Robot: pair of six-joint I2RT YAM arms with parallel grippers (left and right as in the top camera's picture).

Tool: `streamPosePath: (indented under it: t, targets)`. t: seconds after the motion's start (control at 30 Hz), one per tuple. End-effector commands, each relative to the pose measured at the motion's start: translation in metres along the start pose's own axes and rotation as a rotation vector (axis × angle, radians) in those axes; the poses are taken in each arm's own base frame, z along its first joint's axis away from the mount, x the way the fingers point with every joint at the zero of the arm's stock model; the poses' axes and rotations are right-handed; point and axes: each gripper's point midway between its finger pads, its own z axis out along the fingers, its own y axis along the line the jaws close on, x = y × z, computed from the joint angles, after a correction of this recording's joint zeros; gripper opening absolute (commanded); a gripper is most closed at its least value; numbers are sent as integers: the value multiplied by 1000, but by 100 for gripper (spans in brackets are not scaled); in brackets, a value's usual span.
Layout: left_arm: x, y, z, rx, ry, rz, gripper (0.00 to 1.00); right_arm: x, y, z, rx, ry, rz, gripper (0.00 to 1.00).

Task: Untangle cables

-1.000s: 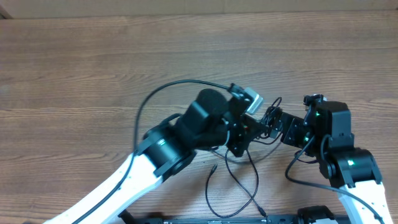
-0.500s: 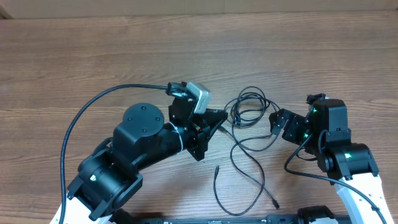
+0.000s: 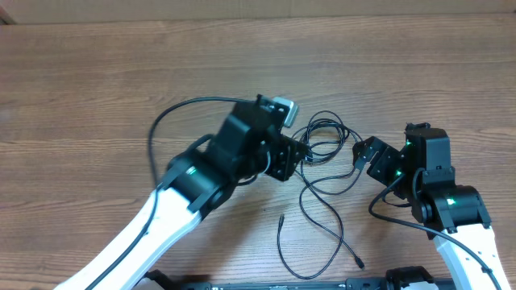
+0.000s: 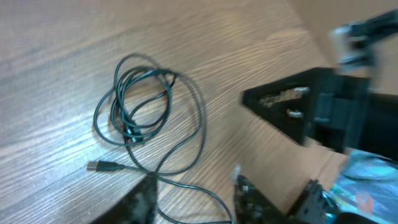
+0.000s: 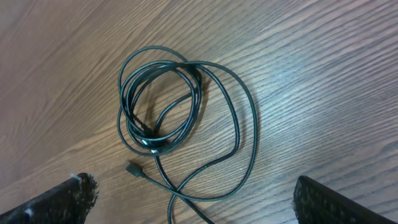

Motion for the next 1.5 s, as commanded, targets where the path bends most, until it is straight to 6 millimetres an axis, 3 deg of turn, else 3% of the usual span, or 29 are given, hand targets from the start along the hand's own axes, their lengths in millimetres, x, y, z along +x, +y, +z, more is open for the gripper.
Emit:
streamPosePath:
  t: [0.0, 0.2, 0.37, 0.5, 0.67, 0.8, 1.03, 1.27, 1.47]
  targets:
    - [1, 15, 33, -36, 34, -4, 50, -7, -2, -3, 16, -33, 38, 100]
    - [21, 40, 88, -59, 124, 95, 79, -8, -3, -3, 21, -37, 36, 100]
    - [35, 64, 116, -126, 164, 114, 85, -8, -2, -3, 19, -41, 33, 100]
    - [34, 85, 133, -211, 145, 131, 89, -8, -2, -3, 18, -41, 33, 100]
    - [29, 88, 151, -191, 116, 247, 88, -10, -1, -3, 14, -46, 33, 100]
    - [39, 96, 164, -197, 144, 269, 87, -10, -1, -3, 14, -46, 33, 100]
    - [36, 97, 171, -189, 121, 274, 66, -11, 0, -3, 11, -50, 32, 100]
    - [30, 94, 173, -182, 93, 280, 54, -12, 0, -3, 8, -54, 32, 100]
    - [35, 98, 180, -184, 104, 279, 50, -12, 1, -3, 6, -55, 32, 100]
